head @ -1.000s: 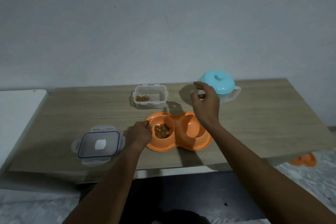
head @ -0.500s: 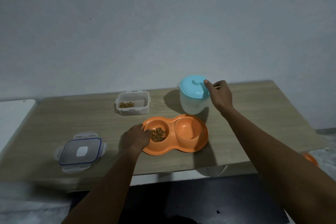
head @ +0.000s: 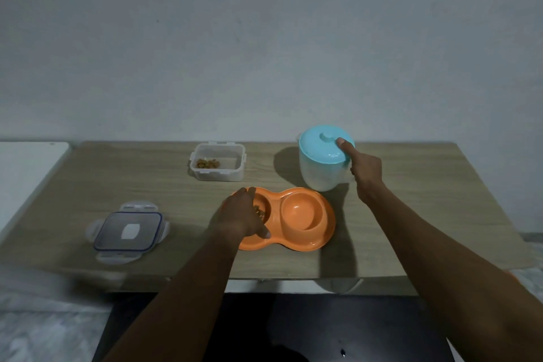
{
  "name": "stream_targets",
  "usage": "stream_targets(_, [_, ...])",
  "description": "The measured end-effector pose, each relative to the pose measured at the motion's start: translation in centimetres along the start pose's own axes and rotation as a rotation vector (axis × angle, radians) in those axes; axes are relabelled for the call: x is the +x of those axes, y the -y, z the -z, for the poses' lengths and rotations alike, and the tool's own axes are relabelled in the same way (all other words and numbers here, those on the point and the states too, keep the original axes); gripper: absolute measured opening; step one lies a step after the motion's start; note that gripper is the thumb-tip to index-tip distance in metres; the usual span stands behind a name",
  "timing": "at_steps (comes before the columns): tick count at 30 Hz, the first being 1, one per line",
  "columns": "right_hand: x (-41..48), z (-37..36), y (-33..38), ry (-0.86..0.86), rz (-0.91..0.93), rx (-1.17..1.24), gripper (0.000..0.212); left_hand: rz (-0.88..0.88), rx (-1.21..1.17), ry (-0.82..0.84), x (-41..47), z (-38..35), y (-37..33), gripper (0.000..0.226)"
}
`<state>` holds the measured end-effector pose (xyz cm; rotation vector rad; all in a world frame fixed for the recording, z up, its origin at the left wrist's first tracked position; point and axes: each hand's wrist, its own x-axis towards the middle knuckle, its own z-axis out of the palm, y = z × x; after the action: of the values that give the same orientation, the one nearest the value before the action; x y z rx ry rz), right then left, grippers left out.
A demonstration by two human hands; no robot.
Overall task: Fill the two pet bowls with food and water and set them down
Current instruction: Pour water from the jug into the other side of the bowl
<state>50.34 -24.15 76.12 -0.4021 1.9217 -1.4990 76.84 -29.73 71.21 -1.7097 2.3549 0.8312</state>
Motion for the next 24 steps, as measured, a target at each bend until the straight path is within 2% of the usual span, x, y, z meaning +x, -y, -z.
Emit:
stream_targets(2, [-0.2,1.0,0.3,0.007,0.031,-0.011,0.069,0.022,0.03,0.004,-0.2,0.1,-0.7,0.132])
stream_targets(7, [-1.0,4.6,1.3,0.042,0.137,-0.039,0.066,0.047,0.051,0.006,-0.7,0.2,-1.3,0.131])
stream_targets(11, [-1.7,6.6,1.8,0.079,0.194,-0.139,0.108,0.057,0.032,0.0,-0.8,0.4,-1.4,0.13])
stream_targets(13, [-2.1,7.2,1.7,0.082,0.21,-0.217,0.116,0.051,0.038,-0.003,-0.8,0.6,-1.5,0.129])
stream_targets(16, [-3.2,7.8,1.5,0.095,0.201,-0.259,0.107,0.045,0.06,0.003,-0.9,0.7,-1.7,0.13])
stream_targets(19, [-4.3,8.4,1.3,0.11,0.213,-0.314,0.071,0.041,0.076,-0.002,-1.0,0.6,-1.9,0.128])
stream_targets(24, [-5.1,8.2,1.5,0.121,0.241,-0.459,0.071,0.028,0.102,0.006,-1.0,0.8,-1.9,0.129])
